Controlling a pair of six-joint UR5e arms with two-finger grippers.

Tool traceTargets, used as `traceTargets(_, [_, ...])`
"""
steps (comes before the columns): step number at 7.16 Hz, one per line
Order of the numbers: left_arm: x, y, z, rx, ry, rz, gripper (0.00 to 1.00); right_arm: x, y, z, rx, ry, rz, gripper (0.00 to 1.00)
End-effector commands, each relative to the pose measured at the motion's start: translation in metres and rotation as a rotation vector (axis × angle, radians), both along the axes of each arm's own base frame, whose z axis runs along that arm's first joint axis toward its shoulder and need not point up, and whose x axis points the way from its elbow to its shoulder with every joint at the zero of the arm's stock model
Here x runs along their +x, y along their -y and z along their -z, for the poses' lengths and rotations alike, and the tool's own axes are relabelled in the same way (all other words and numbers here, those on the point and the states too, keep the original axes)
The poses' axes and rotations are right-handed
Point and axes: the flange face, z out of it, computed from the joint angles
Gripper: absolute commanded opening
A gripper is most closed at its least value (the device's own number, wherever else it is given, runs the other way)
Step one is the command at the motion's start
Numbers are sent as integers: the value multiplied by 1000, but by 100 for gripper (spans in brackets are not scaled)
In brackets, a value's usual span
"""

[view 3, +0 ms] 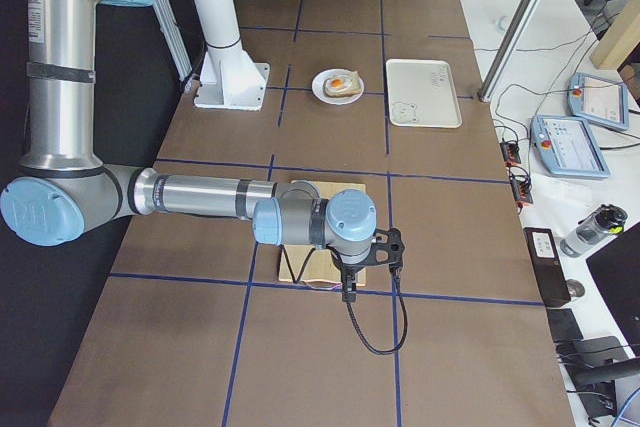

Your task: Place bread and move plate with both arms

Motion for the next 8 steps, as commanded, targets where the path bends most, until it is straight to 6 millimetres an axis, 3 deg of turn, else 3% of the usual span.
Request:
traceTargets(1, [0,-4,-2,-2,0,0,100,-8,-1,0,-10,32,5,100])
traceTargets(2, [1,-10,-2,1,0,0,100,-27,1,4,-8,36,-5,100])
traceTargets(4, [1,-13,4,9,0,1,100,-88,-5,14,-38,66,-101,100])
traceTargets(8, [1,-15,3,6,2,0,100,-173,-18,19,-58,44,-69,100])
